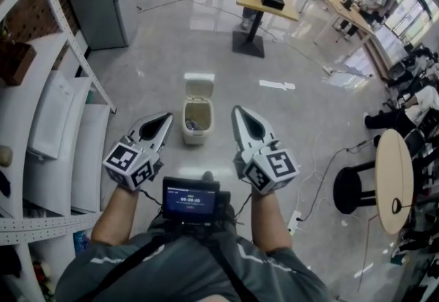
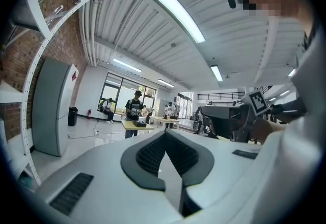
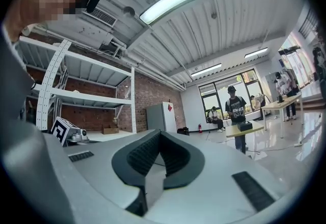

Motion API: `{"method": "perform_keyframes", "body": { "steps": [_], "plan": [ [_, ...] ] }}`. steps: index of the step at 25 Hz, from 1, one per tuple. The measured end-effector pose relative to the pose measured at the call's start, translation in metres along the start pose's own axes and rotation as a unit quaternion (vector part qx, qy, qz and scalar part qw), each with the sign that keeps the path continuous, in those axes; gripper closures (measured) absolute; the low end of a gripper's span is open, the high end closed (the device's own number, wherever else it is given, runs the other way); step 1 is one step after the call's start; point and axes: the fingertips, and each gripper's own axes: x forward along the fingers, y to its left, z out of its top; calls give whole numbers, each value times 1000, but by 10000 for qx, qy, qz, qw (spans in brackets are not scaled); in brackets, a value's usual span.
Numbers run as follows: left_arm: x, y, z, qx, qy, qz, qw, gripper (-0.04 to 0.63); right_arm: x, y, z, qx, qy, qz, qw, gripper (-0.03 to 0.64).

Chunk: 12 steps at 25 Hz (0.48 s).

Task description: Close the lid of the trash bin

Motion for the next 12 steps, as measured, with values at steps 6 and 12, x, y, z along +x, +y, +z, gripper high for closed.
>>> {"method": "perform_keyframes", "body": {
  "steps": [6,12],
  "plan": [
    [43,31,22,66,-154,365,9992,592,37,-41,17,-12,-78,129,9999,615],
    [87,55,36,119,-140,596,9981,592,75,-80,23,23,-139,343,9993,617]
  ]
}}
